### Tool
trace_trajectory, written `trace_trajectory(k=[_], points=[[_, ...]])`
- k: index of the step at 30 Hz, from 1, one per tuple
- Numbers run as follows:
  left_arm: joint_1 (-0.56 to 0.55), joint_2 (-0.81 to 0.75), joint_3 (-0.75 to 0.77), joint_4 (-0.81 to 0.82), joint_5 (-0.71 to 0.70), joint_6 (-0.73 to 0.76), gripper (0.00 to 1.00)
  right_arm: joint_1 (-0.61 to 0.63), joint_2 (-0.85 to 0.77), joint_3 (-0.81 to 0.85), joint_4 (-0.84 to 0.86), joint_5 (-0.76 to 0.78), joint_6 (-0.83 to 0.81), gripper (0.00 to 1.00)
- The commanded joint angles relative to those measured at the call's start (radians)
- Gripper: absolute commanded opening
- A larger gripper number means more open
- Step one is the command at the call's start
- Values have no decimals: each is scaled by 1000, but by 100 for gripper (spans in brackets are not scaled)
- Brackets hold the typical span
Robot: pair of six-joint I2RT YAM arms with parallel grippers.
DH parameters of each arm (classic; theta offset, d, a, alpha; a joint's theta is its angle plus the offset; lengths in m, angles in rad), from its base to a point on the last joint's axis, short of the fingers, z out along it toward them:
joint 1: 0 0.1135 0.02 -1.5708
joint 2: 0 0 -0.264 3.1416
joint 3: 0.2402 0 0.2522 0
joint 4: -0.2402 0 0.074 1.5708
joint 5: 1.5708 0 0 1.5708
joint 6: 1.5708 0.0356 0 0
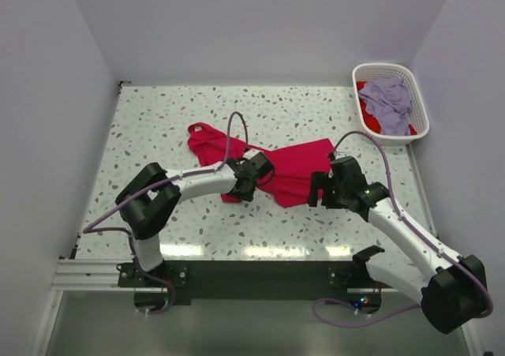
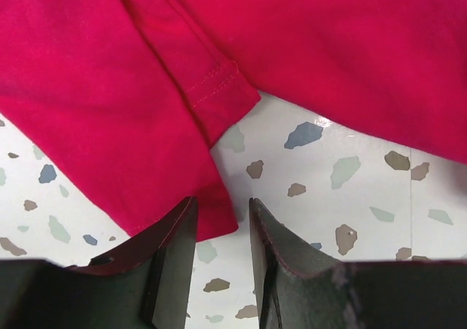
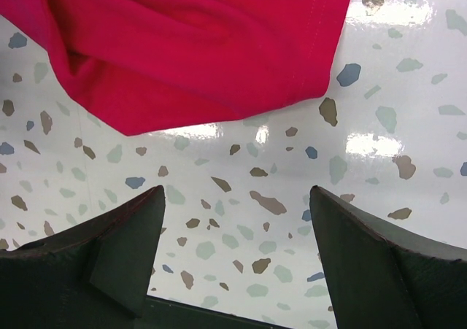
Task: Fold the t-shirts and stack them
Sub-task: Flatten the tshirt out
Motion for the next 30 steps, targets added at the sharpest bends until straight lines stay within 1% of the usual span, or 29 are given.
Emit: trace_trajectory(k=[1,12,16,17,19,20,22,25,27,29,30], points=[[14,-1,-25,56,48,18,39,-3,-15,-7,13,-12,17,84],[48,-6,-98,69,27,8,40,-3,-21,-32,38,-31,20,83],[48,2,-132,98,47,1,30,-3,-13,-35,48,-31,19,83],[48,1,-146,104,54,0,24,-3,-12,-36,50,-32,17,83],[48,-9,-154,105,58,0,16,-3,-4,-38,52,-31,17,83],[48,-18,-154,102,55,1,7,-3,0,-41,53,-32,14,83],[54,-68,-144,77,48,11,0,-1,8,-44,58,-32,13,83],[98,-180,-95,18,45,50,0,-3,31,-42,62,-32,-3,83],[155,-261,-37,-38,36,76,0,-3,60,-39,74,-32,-7,82],[214,-306,18,-68,16,121,0,-3,88,-26,79,-60,-7,80],[235,-326,30,-79,16,135,0,-3,108,-23,93,-83,-10,77]])
